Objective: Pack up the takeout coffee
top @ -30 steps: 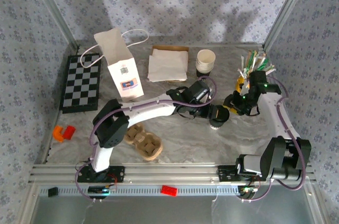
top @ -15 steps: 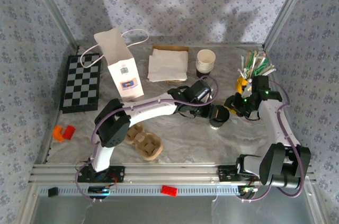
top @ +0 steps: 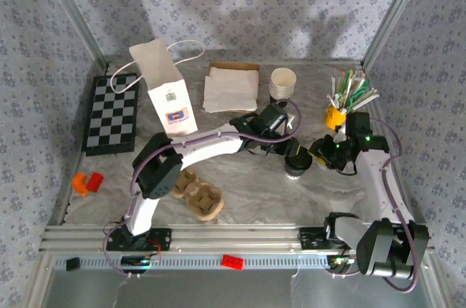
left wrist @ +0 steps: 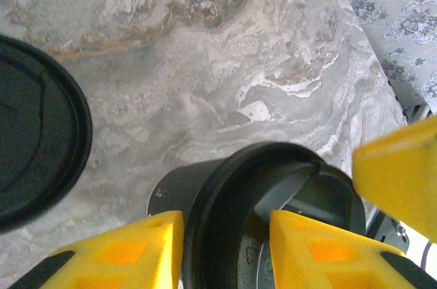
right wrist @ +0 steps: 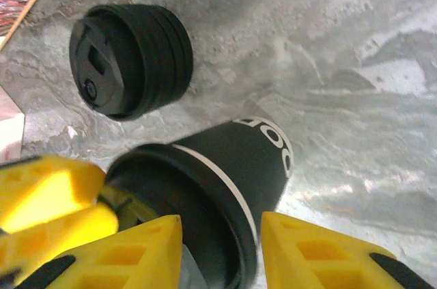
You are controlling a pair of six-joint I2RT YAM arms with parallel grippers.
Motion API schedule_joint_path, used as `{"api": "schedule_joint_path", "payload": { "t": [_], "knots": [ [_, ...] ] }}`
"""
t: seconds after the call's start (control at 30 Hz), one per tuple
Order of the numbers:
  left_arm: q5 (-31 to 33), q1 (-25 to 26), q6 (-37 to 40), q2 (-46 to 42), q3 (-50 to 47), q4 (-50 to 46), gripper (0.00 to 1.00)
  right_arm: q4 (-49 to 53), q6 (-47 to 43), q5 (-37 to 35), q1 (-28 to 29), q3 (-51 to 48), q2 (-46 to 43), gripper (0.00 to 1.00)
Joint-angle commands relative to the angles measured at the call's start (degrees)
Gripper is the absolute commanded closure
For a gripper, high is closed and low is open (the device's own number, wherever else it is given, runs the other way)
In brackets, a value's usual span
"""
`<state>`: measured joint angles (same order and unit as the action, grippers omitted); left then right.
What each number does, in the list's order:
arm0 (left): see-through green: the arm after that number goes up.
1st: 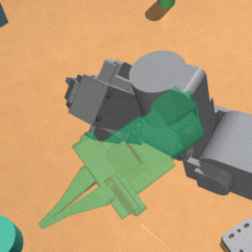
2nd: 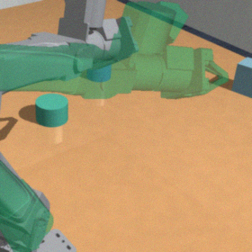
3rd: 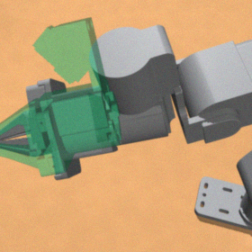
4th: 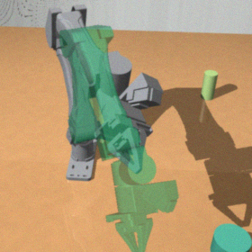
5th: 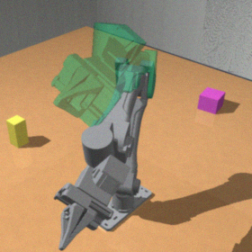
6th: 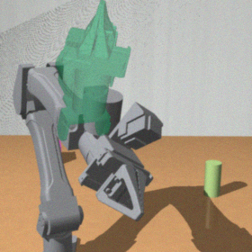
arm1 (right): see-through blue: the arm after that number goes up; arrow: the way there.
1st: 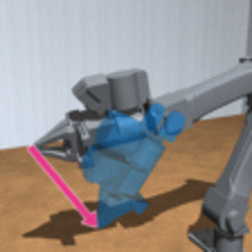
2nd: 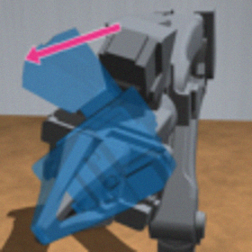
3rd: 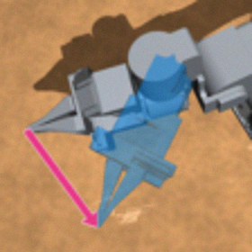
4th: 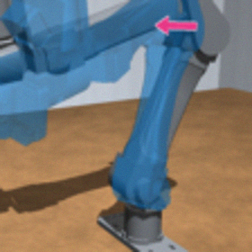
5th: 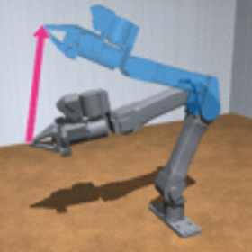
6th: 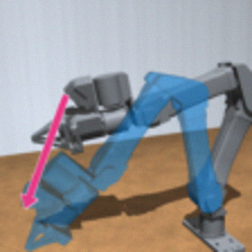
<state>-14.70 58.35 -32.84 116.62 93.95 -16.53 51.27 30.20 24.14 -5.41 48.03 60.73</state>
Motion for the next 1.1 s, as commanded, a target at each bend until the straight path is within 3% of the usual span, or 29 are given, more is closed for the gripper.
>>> {"api": "schedule_joint_path", "payload": {
  "t": [0.0, 0.13, 0.27, 0.47, 0.73, 1.07],
  "knots": [
    [1.08, -0.69, 3.89, 1.58, 2.61, 1.36, 0.61, 5.55, 2.02, -1.32, -0.01, -0.75, -1.25, 0.62],
    [0.79, -1.03, 4.82, 1.63, 5.63, -1.30, 0.58, 5.99, -1.16, -2.25, 0.06, 2.04, -0.53, 0.59],
    [0.29, -1.33, 3.75, -2.53, 2.42, -0.18, 0.54, 7.48, -2.76, -2.56, 0.50, 4.66, -0.99, 0.56],
    [2.94, -1.31, -3.05, -7.11, -0.78, -7.66, 0.54, 7.09, -3.38, -0.20, 4.98, 6.65, 1.20, 0.54],
    [1.12, 0.06, -4.90, -5.91, -1.02, -13.30, 0.63, 6.41, -3.66, -2.31, 8.29, 7.52, 4.84, 0.69],
    [-0.51, 0.21, -3.00, -2.53, 1.15, -10.84, 0.72, 5.32, -3.86, -1.61, 8.44, 6.73, 6.04, 0.77]
  ]
}}
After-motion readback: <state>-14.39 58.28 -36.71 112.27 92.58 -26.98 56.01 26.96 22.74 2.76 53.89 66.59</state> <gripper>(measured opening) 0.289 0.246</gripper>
